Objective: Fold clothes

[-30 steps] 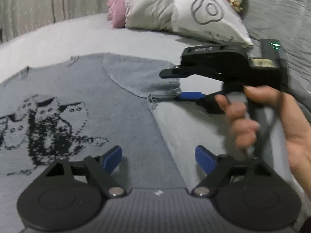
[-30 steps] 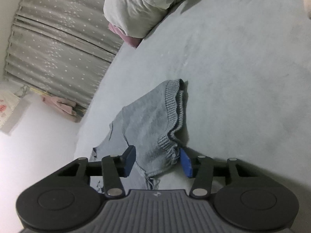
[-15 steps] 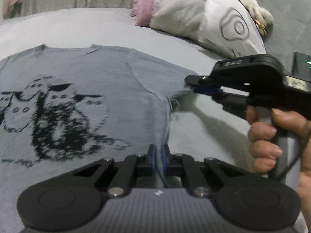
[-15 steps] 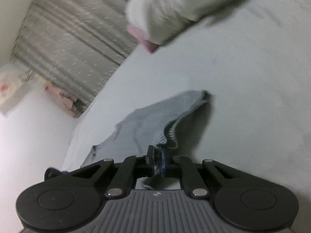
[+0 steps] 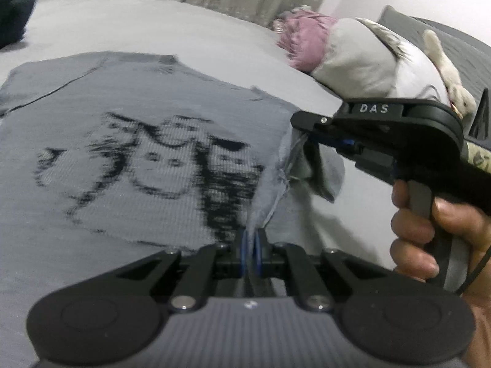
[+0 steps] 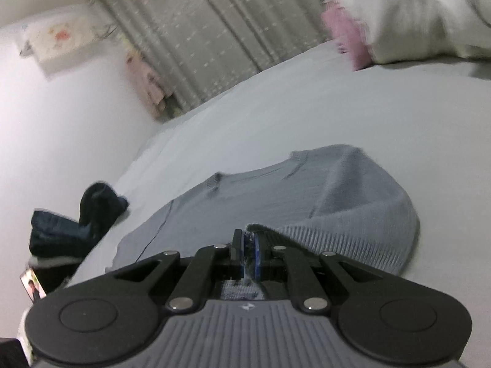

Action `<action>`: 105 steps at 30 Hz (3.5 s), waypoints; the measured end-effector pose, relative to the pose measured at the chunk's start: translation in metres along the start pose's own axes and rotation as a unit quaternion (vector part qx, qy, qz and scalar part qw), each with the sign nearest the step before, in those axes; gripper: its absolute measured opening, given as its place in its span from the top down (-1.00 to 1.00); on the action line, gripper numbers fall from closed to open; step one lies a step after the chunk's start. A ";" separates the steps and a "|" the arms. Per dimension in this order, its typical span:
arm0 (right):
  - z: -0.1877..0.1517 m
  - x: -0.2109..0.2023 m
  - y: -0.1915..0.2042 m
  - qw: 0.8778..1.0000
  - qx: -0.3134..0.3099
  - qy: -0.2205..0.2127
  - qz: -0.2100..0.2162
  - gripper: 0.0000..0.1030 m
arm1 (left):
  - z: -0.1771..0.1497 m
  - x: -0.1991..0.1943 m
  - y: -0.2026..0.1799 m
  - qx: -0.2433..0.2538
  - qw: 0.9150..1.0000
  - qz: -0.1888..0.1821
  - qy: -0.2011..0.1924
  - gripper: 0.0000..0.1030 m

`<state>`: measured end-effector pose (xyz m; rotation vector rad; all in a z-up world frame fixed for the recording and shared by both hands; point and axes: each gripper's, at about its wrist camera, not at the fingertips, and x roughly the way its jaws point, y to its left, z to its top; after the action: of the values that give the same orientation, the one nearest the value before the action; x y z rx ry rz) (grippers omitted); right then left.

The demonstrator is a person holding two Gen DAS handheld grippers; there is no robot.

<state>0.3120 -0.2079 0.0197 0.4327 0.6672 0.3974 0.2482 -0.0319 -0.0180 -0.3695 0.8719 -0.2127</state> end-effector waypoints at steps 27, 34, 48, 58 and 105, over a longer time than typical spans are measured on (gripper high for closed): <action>-0.064 -0.122 -0.025 0.994 0.035 0.060 -0.086 -0.06 | -0.051 -0.069 -0.001 0.063 0.995 -0.045 0.065 -0.17; -0.116 -0.170 -0.006 0.991 0.007 0.113 -0.075 -0.06 | -0.071 -0.079 0.002 0.029 0.991 -0.086 0.100 0.01; -0.194 -0.187 0.059 0.968 -0.173 0.156 -0.091 0.81 | -0.056 -0.038 0.012 -0.063 0.989 -0.094 0.095 0.72; -0.188 -0.193 0.098 0.963 -0.225 0.143 -0.044 0.83 | -0.039 -0.070 0.010 -0.032 0.996 -0.084 0.019 0.94; 0.066 0.033 -0.082 0.979 0.203 -0.021 0.013 0.92 | 0.016 0.008 0.036 0.076 0.992 -0.102 0.009 -0.29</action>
<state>0.3963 -0.2773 0.0088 0.8359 0.7026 0.2735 0.2670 0.0026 -0.0286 -0.3138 0.8292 -0.4695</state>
